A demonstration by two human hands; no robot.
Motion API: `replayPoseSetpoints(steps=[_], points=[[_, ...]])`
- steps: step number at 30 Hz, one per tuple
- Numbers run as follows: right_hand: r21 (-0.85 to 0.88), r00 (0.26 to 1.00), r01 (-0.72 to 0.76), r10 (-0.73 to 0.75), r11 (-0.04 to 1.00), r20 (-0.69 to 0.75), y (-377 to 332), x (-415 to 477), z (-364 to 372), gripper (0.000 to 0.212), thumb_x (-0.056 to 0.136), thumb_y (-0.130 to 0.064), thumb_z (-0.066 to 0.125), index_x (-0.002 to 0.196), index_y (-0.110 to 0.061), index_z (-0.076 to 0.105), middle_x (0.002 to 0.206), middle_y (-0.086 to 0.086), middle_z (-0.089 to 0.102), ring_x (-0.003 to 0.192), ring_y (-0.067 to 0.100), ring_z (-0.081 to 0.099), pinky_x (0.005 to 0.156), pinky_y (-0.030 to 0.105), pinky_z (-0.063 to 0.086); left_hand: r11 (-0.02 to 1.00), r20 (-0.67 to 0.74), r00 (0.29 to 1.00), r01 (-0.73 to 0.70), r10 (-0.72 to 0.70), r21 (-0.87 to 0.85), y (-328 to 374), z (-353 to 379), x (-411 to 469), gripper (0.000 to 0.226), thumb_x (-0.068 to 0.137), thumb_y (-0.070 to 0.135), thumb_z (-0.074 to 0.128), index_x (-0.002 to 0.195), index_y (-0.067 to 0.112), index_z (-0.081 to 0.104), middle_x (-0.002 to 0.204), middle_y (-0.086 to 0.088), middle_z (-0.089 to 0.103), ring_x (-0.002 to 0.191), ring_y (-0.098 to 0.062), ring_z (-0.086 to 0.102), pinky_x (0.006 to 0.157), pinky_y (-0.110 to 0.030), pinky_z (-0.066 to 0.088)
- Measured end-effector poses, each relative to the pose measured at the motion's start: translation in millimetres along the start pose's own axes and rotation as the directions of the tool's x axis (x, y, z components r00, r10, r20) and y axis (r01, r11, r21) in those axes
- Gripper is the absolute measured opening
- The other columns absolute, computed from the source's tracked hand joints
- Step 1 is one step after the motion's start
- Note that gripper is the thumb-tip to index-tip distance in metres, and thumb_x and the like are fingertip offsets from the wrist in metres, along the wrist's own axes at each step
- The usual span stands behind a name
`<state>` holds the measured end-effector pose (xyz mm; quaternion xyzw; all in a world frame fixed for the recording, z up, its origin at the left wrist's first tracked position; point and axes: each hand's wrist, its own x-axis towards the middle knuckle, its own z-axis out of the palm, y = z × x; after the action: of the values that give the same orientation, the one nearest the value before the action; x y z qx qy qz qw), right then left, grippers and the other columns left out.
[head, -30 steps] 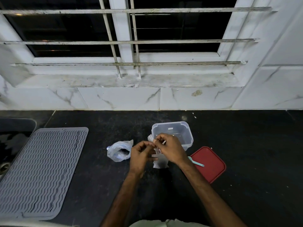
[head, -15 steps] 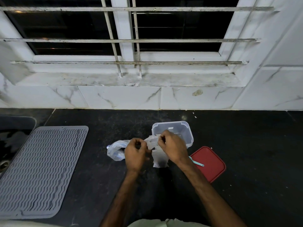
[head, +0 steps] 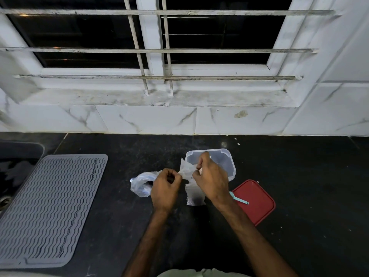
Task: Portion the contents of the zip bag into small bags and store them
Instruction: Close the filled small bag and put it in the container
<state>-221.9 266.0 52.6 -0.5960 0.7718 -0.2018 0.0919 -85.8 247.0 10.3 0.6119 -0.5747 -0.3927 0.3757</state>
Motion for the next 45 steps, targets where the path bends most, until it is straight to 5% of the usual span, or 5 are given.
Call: replayPoseSetpoints(steps=[11,18,27,33,45], points=[[-0.172,0.966,0.246,-0.227,0.954,0.125,-0.8,2.5,4.1,0.036,0.090,-0.017,0.065,0.124,-0.028,0.063,0.154,0.001,0.034,0.140,0.024,0.033,0.109,0.041,0.035,0.994,0.009,0.994,-0.108,0.108,-0.027,1.7,1.0,2.3,0.012,0.088,0.025,0.059,0.077,0.029,0.056,0.072,0.010,0.064,0.064,-0.003,0.058,0.060,-0.024,0.045],[0.236,0.983,-0.049,0.005,0.971,0.182,2.4,-0.3,9.7,0.014,0.095,-0.027,0.061,0.098,-0.026,0.075,0.097,-0.005,0.075,0.080,0.005,0.060,0.079,0.022,0.048,0.958,0.139,0.952,-0.255,0.273,-0.132,0.2,6.1,4.4,0.006,0.087,0.025,0.057,0.083,0.026,0.061,0.080,0.012,0.066,0.073,-0.007,0.060,0.065,-0.018,0.046],[0.050,0.941,0.002,-0.019,0.999,0.337,12.3,2.7,4.4,0.012,0.094,-0.026,0.059,0.083,-0.022,0.057,0.096,0.005,0.069,0.084,0.017,0.060,0.080,0.032,0.047,0.914,0.208,0.891,-0.402,0.404,-0.054,0.2,6.9,2.6,0.015,0.085,0.045,0.066,0.092,0.033,0.061,0.096,0.014,0.060,0.088,-0.009,0.057,0.071,-0.020,0.043],[0.061,0.922,0.103,-0.118,0.993,0.369,13.8,4.1,-0.4,0.026,0.092,-0.020,0.061,0.113,-0.006,0.065,0.114,0.012,0.064,0.106,0.029,0.060,0.093,0.041,0.049,0.889,0.427,0.796,-0.455,0.429,-0.045,-14.0,-6.7,15.6,0.098,0.061,0.051,0.085,0.144,0.046,0.034,0.152,0.019,0.036,0.141,0.000,0.031,0.114,-0.025,0.029],[-0.010,0.914,0.124,-0.110,0.992,0.390,5.8,1.9,-12.5,0.024,0.096,-0.028,0.054,0.106,-0.011,0.068,0.106,0.010,0.068,0.100,0.029,0.062,0.090,0.041,0.050,0.827,0.355,0.816,-0.536,0.456,0.170,-15.8,2.3,5.2,0.063,0.081,0.058,0.067,0.135,0.028,0.054,0.133,0.015,0.060,0.123,0.000,0.053,0.119,-0.049,0.024]])
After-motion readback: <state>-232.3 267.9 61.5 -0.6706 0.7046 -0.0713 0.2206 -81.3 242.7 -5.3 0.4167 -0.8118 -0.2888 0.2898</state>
